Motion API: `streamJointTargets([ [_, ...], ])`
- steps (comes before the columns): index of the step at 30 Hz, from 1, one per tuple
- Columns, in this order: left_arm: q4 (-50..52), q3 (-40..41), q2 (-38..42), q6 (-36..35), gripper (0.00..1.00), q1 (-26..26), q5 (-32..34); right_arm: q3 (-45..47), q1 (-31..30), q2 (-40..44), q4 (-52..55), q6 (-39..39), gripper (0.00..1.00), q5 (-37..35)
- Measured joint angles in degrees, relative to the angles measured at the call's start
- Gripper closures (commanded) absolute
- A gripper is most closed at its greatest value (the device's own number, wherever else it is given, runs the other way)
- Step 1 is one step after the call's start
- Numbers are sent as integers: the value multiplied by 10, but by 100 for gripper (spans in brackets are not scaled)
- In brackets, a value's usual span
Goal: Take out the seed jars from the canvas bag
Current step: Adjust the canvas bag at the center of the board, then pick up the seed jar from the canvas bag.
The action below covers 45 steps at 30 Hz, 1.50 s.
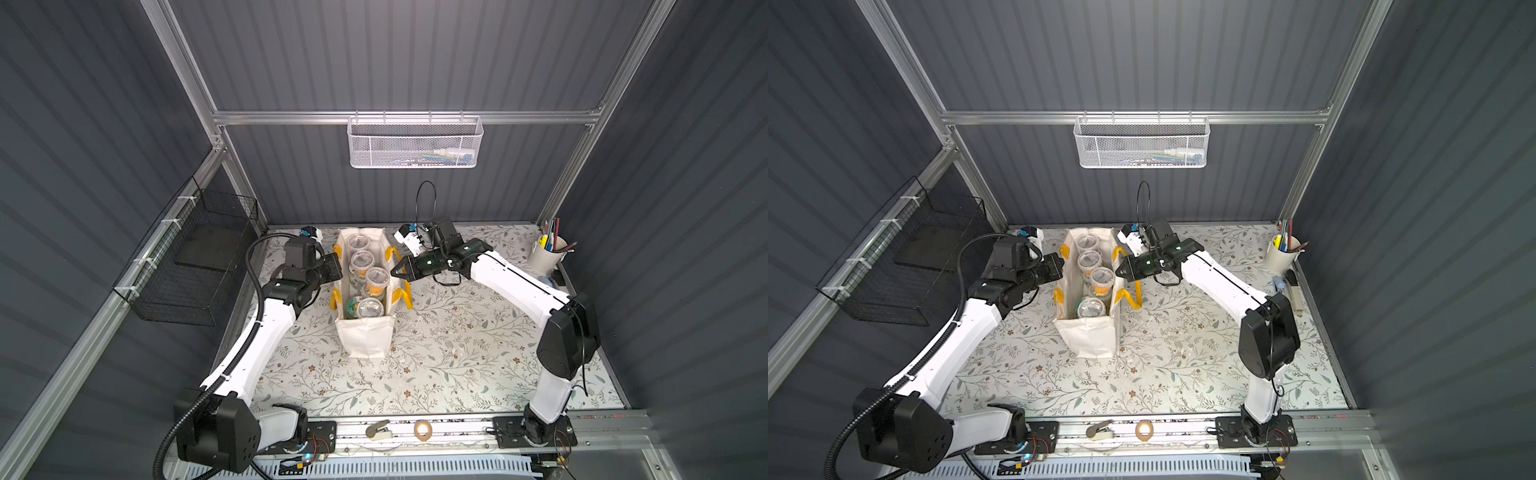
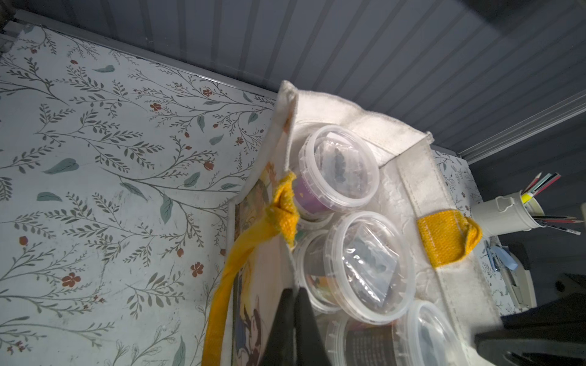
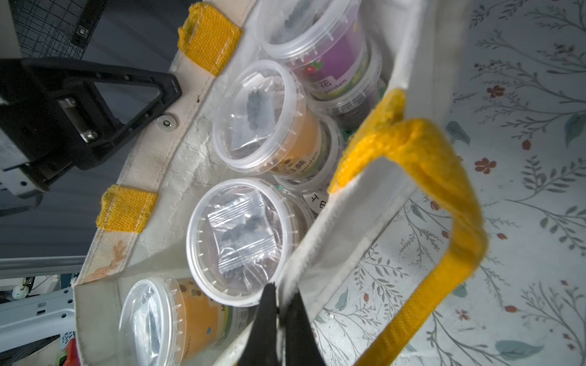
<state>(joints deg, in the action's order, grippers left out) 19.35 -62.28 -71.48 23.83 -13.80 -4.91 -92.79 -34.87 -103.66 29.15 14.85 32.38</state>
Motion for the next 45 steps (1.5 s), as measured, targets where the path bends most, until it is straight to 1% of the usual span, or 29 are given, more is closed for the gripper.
streamJointTargets([
  [1, 3, 2, 4, 0, 100, 0, -3, 3, 0, 5, 2, 0, 54, -1],
  [3, 8, 3, 7, 2, 100, 0, -8, 5, 0, 16, 8, -3, 42, -6],
  [4, 9, 3, 8, 3, 100, 0, -9, 5, 0, 23, 9, -3, 37, -12],
  [8, 9, 3, 8, 3, 100, 0, -13, -6, -4, 54, 12, -10, 20, -51],
  [12, 8, 3, 7, 2, 100, 0, -18, -72, -28, 48, 29, -39, 20, -105],
  [15, 8, 3, 7, 2, 100, 0, -21, -145, -49, 11, 39, -58, 20, -137],
  [19, 3, 3, 3, 2, 100, 0, -26, -219, -74, -54, 59, -83, 20, -186],
  [23, 1, 3, 2, 2, 100, 0, -28, -261, -87, -106, 87, -95, 20, -209],
  [26, -1, 4, 2, 2, 100, 0, -28, -259, -88, -113, 107, -100, 19, -212],
  [27, -1, 4, 2, 2, 100, 0, -28, -256, -88, -111, 111, -101, 15, -212],
  [30, -1, 4, 2, 2, 100, 0, -28, -235, -88, -95, 116, -106, 14, -212],
  [36, -4, 4, 0, 2, 100, 0, -29, -186, -90, -62, 116, -97, 8, -199],
  [40, -9, 4, -3, 2, 100, 0, -29, -154, -97, -54, 112, -88, 7, -190],
  [45, -11, 4, -4, 2, 100, 0, -29, -146, -108, -54, 111, -78, 7, -182],
])
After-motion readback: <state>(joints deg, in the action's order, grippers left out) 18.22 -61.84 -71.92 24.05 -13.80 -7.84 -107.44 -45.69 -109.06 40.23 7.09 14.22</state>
